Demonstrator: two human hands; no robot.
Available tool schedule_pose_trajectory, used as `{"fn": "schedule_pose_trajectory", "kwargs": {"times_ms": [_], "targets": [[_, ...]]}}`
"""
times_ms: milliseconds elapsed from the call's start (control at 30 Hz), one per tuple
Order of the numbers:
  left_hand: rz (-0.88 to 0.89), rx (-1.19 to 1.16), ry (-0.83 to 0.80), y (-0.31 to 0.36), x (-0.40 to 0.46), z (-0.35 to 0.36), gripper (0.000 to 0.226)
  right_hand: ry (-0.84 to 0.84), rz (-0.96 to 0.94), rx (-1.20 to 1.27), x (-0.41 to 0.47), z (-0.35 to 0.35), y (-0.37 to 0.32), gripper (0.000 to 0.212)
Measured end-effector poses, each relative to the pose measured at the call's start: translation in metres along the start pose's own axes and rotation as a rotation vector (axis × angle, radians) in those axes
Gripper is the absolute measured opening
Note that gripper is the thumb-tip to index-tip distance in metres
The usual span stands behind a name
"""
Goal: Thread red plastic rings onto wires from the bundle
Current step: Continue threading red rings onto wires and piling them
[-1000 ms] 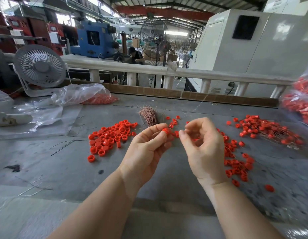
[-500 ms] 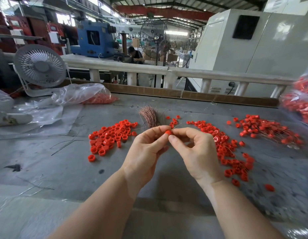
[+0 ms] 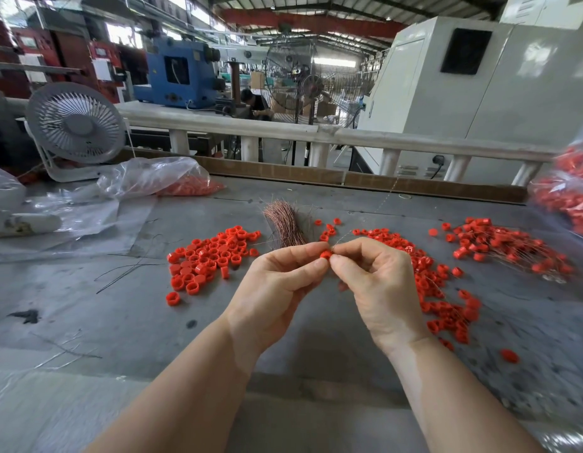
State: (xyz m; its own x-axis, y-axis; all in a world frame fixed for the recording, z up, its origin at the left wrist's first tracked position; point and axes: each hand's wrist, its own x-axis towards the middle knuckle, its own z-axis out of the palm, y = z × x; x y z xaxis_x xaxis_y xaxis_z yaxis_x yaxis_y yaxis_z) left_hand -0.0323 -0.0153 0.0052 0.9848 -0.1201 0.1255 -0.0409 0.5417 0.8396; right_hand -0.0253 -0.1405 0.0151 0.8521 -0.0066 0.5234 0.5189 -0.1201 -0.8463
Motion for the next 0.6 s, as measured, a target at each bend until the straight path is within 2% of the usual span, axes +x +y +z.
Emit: {"fn": "schedule_pose_trajectory", "kwargs": {"times_ms": [367, 500, 600], "targets": [[0.066, 0.040, 0.027, -0.0004, -0.0011, 0.0027, 0.015, -0.012, 0.028, 0.035, 0.0001, 0.0005, 0.0032, 0.006], [0.071, -0.003, -0.009, -0.0004, -0.0010, 0.0039, 0.022, 0.002, 0.073, 0.076, 0.0018, -0.0010, 0.0053, 0.018], [0.101, 0.046, 0.015, -0.0007, -0.0011, 0.0048, 0.025, -0.012, 0.120, 0.127, 0.0018, -0.0010, 0.0055, 0.016]]}}
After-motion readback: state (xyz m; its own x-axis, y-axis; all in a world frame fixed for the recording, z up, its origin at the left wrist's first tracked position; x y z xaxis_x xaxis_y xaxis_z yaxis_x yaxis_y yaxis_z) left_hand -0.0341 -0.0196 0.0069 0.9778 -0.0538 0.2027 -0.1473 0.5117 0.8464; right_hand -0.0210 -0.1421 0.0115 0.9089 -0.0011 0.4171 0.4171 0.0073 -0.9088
